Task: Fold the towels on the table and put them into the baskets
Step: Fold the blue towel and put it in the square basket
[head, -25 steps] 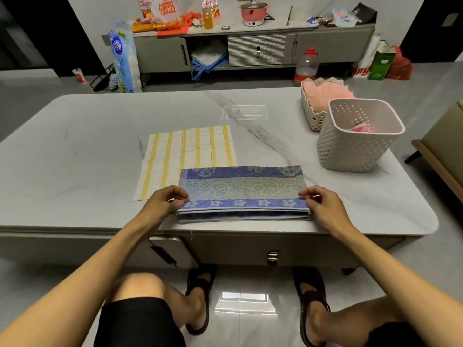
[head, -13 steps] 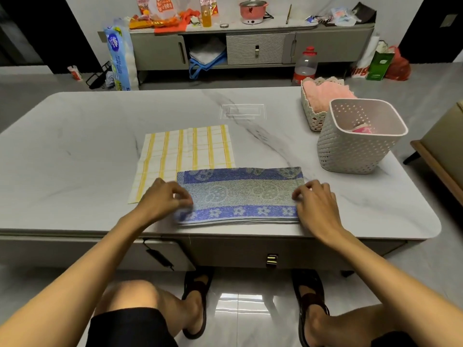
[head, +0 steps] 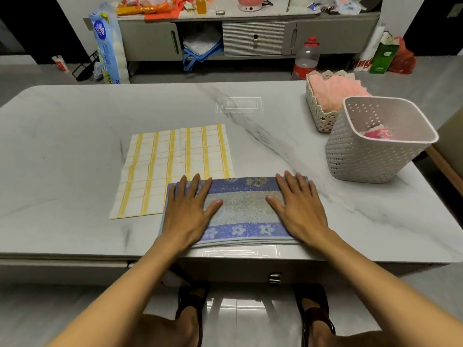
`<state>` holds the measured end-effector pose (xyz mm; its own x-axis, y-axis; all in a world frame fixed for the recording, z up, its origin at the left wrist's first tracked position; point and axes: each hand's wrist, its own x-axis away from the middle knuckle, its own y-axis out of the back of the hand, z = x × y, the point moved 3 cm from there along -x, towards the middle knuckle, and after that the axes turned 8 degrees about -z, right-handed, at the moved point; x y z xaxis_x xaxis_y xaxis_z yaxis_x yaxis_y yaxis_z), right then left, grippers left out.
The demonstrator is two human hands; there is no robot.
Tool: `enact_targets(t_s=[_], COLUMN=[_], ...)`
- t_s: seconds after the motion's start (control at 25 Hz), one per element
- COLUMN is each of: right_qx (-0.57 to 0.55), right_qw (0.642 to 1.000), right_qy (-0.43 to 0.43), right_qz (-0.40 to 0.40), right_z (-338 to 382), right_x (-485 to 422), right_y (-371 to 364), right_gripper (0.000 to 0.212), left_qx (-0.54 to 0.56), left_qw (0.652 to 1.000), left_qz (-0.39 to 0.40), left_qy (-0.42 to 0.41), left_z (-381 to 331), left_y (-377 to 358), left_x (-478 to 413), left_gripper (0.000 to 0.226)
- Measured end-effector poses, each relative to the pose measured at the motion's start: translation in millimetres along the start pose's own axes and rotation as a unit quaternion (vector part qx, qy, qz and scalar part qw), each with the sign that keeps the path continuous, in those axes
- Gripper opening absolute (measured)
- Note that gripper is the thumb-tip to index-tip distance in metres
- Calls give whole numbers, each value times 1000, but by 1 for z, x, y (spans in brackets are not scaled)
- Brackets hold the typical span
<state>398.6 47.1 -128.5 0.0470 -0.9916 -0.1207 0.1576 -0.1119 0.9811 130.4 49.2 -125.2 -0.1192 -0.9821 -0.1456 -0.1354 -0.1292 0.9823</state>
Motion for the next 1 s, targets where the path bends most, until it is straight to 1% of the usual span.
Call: enact_targets(t_s=[0.08,0.2,0.36,0.44,0.52,0.56,0.64,0.68,0.8,0.88,0.92,0.96,1.0], right_qx=[-12,-45,-65,-85,-93,-99,-126,-133,-149,-177,-210,-270,-352], right_qw=[999,995,993,990,982,976,962,957,949,941,933,918,890], right_qy=[-39,-84,-98,-111,-150,-180,-242,-259,-273,-283,-284,-285,-285], right_qz=[4,5,5,-31,-70,-65,-17,6,44,62,63,62,61], right_z=[-14,-25,-27,-31,-38,-40,-44,-46,-51,-55,-55,-53,-50], right_x=[4,9,12,12,11,12,13,13,9,6,5,5,6], right_y=[2,3,7,17,31,37,38,38,33,34,35,38,41], right_gripper=[79,82,84,79,63,57,54,53,39,38,37,34,30], left_qx=[-9,9,23,41,40,22,-16,-26,-38,-46,-50,-51,-51], left_qw=[1000,999,999,998,991,983,967,962,956,955,955,955,956], left_qz=[7,10,25,53,108,146,204,221,248,254,254,253,250], left_qy=[13,31,42,6,-69,-106,-150,-157,-150,-147,-147,-147,-146], left_z=[7,10,10,4,-12,-22,-41,-48,-52,-52,-53,-53,-53], left_y=[0,0,5,16,29,33,33,31,25,23,23,24,23], left_x=[1,2,1,-4,-13,-17,-25,-29,-33,-33,-33,-34,-34], left_gripper=[76,82,93,100,115,122,127,128,133,135,136,136,137])
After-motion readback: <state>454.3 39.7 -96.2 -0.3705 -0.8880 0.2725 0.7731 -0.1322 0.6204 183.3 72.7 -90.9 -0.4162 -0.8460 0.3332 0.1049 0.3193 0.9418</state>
